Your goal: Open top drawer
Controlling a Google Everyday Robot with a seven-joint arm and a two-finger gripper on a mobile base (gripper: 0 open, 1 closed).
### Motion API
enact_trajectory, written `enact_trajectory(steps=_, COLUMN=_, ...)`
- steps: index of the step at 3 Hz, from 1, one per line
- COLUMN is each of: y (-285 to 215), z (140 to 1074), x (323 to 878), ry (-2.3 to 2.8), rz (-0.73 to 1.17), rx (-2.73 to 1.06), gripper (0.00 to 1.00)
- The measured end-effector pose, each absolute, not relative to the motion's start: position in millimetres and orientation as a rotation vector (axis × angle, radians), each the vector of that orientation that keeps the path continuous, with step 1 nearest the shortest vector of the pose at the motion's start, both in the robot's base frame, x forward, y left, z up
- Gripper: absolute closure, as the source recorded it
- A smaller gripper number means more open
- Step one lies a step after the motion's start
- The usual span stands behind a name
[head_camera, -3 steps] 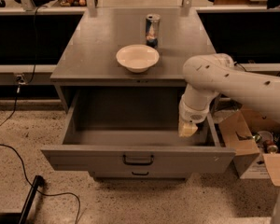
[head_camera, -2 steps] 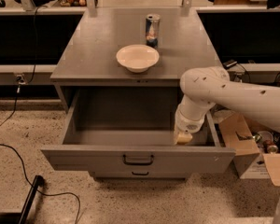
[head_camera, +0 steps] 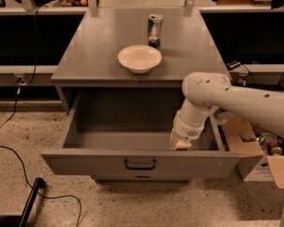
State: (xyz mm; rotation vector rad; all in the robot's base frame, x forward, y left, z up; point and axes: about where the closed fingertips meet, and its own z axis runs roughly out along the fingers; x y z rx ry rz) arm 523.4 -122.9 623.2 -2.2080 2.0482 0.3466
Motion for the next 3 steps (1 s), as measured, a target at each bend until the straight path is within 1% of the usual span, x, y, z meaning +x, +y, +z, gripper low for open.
enact_trajectory(steps=1, y=-128, z=644, x=499, ry=2.025, rz=0.410, rx=-2.262, gripper=1.00)
enact_trajectory(steps=2, y=-131, z=660, x=471, ry=2.003, rz=0.543, rx=-2.325, gripper=1.00)
enact_trajectory(steps=3, y=-133, z=659, x=436, ry=2.047, rz=0.721, rx=-2.292, gripper=1.00)
